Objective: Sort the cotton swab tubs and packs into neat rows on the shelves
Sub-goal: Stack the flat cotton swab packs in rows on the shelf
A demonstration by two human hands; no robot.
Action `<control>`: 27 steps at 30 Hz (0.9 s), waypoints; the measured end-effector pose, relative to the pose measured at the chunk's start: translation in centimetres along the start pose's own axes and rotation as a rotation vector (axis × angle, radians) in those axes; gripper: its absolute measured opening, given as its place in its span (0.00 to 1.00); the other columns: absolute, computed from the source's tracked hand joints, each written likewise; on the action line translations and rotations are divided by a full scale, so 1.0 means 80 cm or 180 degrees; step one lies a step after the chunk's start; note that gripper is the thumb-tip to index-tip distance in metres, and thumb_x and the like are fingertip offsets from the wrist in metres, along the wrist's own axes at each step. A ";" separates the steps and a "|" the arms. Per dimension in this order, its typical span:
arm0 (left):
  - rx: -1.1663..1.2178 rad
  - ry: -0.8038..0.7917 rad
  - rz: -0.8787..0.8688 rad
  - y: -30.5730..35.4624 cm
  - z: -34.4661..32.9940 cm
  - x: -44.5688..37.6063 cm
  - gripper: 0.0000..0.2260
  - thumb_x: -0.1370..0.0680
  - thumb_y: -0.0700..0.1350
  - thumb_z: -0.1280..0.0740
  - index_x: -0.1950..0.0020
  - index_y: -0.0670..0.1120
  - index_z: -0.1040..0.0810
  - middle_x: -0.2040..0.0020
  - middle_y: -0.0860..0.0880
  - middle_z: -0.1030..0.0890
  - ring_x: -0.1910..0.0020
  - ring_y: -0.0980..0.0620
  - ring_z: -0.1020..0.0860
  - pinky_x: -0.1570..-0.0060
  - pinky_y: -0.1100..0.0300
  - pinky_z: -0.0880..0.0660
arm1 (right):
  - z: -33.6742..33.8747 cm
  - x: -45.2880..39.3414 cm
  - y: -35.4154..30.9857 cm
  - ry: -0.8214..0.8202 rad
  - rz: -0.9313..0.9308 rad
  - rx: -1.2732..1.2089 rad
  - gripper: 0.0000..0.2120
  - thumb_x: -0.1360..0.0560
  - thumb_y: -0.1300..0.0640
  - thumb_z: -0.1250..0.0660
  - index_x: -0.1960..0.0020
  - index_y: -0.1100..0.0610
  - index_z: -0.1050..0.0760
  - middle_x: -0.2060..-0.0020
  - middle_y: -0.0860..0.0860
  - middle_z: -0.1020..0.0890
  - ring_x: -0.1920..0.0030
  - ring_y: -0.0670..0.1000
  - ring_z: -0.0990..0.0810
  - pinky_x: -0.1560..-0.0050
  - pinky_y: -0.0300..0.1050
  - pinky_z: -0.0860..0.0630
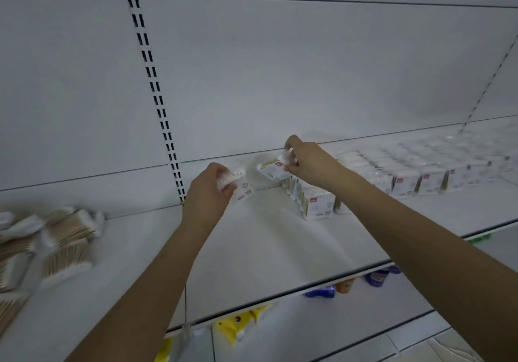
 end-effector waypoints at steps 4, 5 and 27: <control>-0.0206 0.0098 -0.0182 0.000 -0.013 -0.023 0.09 0.24 0.43 0.27 0.45 0.46 0.22 0.50 0.49 0.23 0.54 0.53 0.26 0.56 0.60 0.32 | -0.015 -0.036 -0.006 -0.0070 0.0308 0.0371 0.12 0.23 0.57 0.33 0.41 0.57 0.28 0.48 0.54 0.21 0.50 0.55 0.22 0.55 0.48 0.25; -0.0230 0.0139 -0.0211 -0.002 -0.017 -0.026 0.09 0.25 0.42 0.27 0.46 0.46 0.21 0.49 0.49 0.25 0.54 0.53 0.26 0.56 0.59 0.31 | -0.020 -0.043 -0.010 -0.0073 0.0453 0.0567 0.13 0.22 0.56 0.33 0.39 0.56 0.26 0.46 0.53 0.22 0.47 0.55 0.23 0.54 0.47 0.26; -0.0626 0.0401 -0.0707 -0.029 -0.054 -0.053 0.04 0.27 0.37 0.25 0.54 0.43 0.15 0.55 0.47 0.18 0.53 0.46 0.22 0.56 0.55 0.24 | -0.077 -0.078 -0.023 -0.0175 0.0865 0.1742 0.06 0.24 0.62 0.33 0.48 0.56 0.25 0.49 0.52 0.22 0.44 0.54 0.23 0.59 0.44 0.34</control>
Point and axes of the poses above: each hand's wrist, its own x-axis away from the middle knuckle, its own z-axis out of the back of the hand, y = z × x, the point moved 6 cm from there along -x, towards the middle knuckle
